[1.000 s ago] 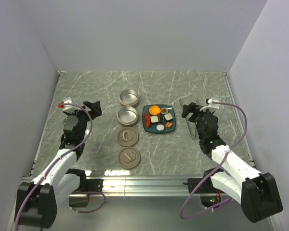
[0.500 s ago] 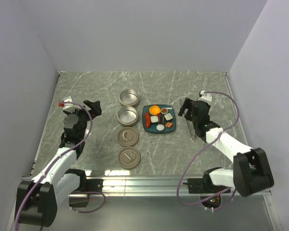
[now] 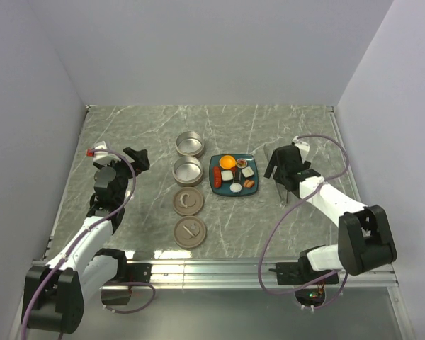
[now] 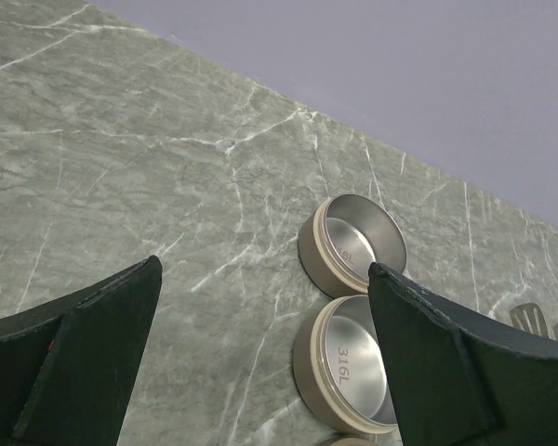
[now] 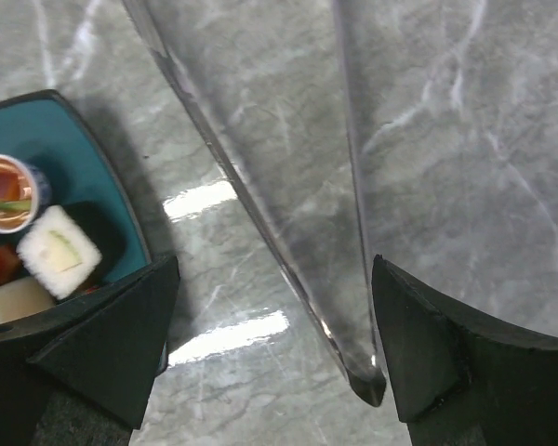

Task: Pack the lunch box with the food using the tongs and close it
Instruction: Grab the clamp with the right arm

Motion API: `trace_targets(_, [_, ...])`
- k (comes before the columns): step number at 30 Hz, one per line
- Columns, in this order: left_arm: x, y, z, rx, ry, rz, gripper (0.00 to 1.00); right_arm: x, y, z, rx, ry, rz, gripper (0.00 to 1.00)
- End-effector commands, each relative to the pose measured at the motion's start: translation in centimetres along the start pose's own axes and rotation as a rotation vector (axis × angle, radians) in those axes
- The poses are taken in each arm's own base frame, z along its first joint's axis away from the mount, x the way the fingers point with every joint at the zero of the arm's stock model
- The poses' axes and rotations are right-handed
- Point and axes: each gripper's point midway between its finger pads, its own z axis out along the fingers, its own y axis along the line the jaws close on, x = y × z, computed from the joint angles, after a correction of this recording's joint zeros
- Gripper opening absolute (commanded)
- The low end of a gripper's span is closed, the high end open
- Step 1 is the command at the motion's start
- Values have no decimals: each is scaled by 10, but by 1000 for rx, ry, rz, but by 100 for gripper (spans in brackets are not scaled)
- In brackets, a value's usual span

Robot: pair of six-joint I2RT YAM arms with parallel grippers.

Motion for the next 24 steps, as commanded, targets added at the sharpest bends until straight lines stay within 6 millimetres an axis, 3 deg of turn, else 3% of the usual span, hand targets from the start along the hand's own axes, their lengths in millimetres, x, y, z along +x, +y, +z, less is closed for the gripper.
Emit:
trace_targets(1, [-25, -18, 2, 50, -52, -24, 99, -5, -10, 1, 85, 29, -16, 91])
trace_targets(11, [-22, -16, 6, 46, -32, -28, 99, 20, -13, 34, 141, 182, -83, 91])
trace_targets(17, [-23, -14, 5, 40, -38, -30, 99, 27, -8, 38, 108, 219, -89, 91])
trace_targets(20, [-23, -14, 6, 43, -36, -30, 99, 32, 0, 41, 65, 250, -104, 83])
trace_targets(24, [-23, -14, 6, 43, -38, -33, 99, 31, 2, 39, 63, 243, -115, 85])
